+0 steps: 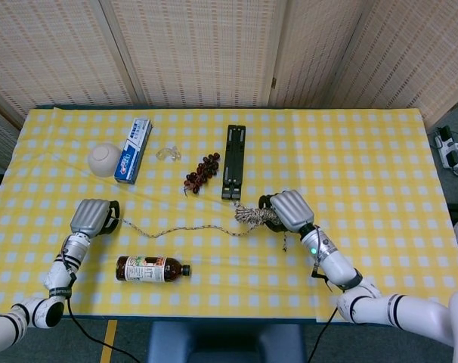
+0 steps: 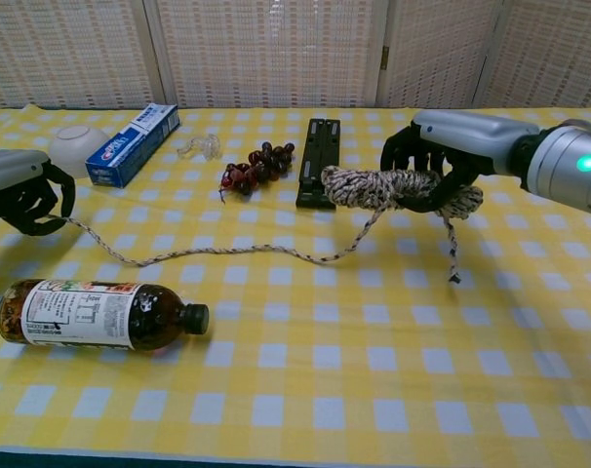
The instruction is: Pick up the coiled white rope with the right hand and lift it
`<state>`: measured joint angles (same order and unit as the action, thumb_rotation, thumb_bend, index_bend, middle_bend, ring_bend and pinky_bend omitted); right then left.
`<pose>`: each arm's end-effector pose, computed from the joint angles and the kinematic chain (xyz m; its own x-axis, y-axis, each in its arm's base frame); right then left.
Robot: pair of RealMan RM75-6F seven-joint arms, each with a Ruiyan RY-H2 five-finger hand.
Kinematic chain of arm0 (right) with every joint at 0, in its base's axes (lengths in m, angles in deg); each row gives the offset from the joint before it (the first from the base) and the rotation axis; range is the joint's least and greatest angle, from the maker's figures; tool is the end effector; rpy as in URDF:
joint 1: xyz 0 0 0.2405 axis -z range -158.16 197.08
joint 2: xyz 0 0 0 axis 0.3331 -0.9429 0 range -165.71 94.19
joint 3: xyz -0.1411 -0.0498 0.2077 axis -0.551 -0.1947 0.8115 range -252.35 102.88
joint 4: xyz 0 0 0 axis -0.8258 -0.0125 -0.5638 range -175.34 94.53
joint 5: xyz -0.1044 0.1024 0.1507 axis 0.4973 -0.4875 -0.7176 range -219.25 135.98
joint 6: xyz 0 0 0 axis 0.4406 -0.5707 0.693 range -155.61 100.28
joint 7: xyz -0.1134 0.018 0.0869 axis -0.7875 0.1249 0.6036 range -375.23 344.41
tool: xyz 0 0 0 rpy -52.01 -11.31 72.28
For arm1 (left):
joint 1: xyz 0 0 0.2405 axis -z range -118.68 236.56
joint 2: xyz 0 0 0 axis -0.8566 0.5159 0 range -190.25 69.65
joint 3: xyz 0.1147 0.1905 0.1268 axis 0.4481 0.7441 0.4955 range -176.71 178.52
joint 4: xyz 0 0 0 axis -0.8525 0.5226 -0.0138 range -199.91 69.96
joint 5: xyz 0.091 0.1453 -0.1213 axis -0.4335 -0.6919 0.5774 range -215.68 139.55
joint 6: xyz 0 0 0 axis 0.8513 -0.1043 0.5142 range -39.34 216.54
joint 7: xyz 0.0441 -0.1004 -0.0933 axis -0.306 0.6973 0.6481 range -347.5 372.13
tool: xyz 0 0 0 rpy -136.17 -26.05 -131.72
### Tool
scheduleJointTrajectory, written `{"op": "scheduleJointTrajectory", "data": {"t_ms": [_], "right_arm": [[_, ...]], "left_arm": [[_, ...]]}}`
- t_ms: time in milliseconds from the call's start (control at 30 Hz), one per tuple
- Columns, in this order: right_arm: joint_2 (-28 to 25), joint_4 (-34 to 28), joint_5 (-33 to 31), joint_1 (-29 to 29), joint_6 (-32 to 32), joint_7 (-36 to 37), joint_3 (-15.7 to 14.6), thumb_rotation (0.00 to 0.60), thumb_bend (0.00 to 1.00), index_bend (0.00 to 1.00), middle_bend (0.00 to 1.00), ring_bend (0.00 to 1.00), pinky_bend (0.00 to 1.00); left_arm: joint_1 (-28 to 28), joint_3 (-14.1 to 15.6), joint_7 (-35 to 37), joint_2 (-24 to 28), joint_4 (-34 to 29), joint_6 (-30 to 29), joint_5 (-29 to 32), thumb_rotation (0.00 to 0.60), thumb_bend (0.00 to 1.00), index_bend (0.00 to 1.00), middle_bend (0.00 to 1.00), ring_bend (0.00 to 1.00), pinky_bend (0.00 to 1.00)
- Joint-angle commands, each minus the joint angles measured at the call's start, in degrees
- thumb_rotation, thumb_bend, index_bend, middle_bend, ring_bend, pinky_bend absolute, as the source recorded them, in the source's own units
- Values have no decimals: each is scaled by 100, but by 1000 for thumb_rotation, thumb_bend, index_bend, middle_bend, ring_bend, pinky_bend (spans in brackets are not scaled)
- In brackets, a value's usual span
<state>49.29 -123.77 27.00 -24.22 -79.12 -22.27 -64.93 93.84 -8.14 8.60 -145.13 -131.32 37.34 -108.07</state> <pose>-0.1499 -0.3550 -0.0008 0.3673 -0.3089 0.8773 -0.8868 -0.4007 0.2302 -0.2709 0.3659 0.0390 0.4788 0.2507 0.8413 0.8775 -0.1650 -0.4503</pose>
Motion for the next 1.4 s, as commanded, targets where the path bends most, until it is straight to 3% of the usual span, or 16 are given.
{"op": "scheduleJointTrajectory", "data": {"t_ms": [33,267,533,933,1200,1400], "right_arm": [[-259,-370,766,175,-211,1039,-46,600,578,664,566,585,509],[-385,-606,1706,187,-390,2304,-268,600,581,686,587,597,520],[-179,-737,1969,68,-365,2842,-363,600,583,696,599,618,539],[426,-704,1321,-143,0,2698,-130,600,599,717,613,636,565],[895,-471,683,-202,10,2546,216,600,605,725,617,652,582],[1419,-102,311,-107,-428,2585,574,600,610,748,622,655,589]], "left_arm": [[-6,-105,104,505,-688,-208,-179,600,465,638,850,811,816],[199,-493,-30,1293,-1816,-239,-61,600,466,643,851,812,816],[657,-950,-566,1821,-2910,-140,308,600,467,643,850,811,816],[1452,-1178,-1531,1811,-4030,-67,838,600,468,642,851,810,816],[1642,-1145,-1576,1760,-4560,-181,876,600,468,642,850,809,815],[1491,-948,-1364,1921,-4921,-290,628,600,469,641,850,809,816]]}}
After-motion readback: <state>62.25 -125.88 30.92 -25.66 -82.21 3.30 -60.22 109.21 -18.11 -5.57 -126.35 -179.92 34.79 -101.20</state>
